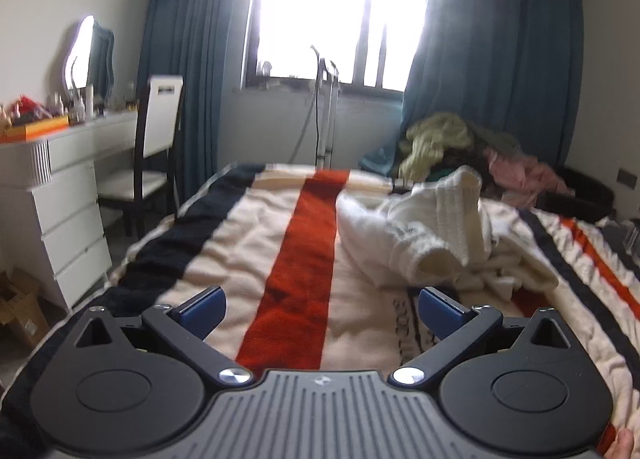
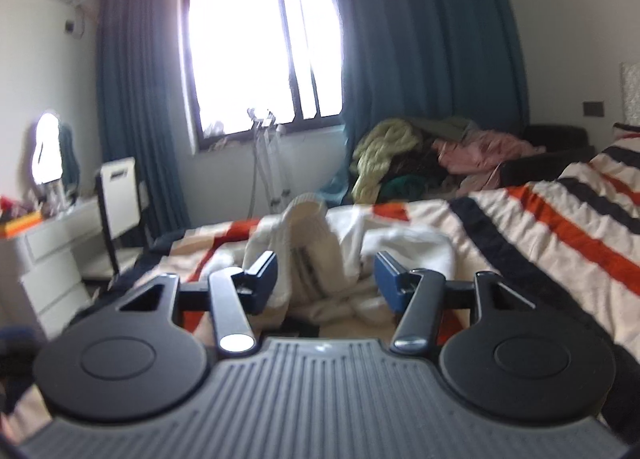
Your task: Fold clothes
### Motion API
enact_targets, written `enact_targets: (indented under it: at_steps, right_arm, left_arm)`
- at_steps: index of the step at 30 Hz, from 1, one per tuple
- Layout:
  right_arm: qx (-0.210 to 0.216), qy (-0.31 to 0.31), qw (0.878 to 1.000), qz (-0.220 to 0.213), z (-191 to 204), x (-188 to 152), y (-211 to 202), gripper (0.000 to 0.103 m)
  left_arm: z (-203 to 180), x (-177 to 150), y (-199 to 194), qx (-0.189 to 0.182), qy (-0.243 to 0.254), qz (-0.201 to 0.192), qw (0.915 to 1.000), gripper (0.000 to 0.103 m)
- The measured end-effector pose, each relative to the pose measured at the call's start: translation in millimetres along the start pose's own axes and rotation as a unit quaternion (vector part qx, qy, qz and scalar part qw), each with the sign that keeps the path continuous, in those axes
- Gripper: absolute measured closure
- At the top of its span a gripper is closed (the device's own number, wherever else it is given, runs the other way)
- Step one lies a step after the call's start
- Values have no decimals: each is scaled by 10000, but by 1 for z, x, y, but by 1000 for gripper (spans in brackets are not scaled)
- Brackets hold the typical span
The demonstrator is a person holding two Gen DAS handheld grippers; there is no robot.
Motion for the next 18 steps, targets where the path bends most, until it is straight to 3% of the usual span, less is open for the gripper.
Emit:
enact_targets:
  at_steps: [6, 9, 12, 18]
  right_arm:
    - [-65, 961, 9943, -457, -17, 47, 6, 45]
    - [-90, 1238, 9907, -557, -21, 61, 17, 45]
    - [-144, 1252, 9916, -291, -28, 60, 31, 45]
    - [359, 1904, 9808, 217, -52, 36, 54, 45]
  left_arm:
    - [-18, -8, 21, -588, 300, 532, 9964, 0]
    - [-29, -8, 34, -503, 549, 641, 9952, 0]
    - [-40, -4, 53, -526, 795, 789, 9923, 0]
    - [-63, 21, 99, -440, 1042, 937, 9891, 1]
Point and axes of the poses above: each gripper's, at about its wrist camera, not at the fingertips, and y roughly the way its jaws point, z to its left, x to its top, the point moved 6 cm from there along y, roughly the way its jaws point, and after that the axes turned 9 degrees about z, right-handed, at the moved point
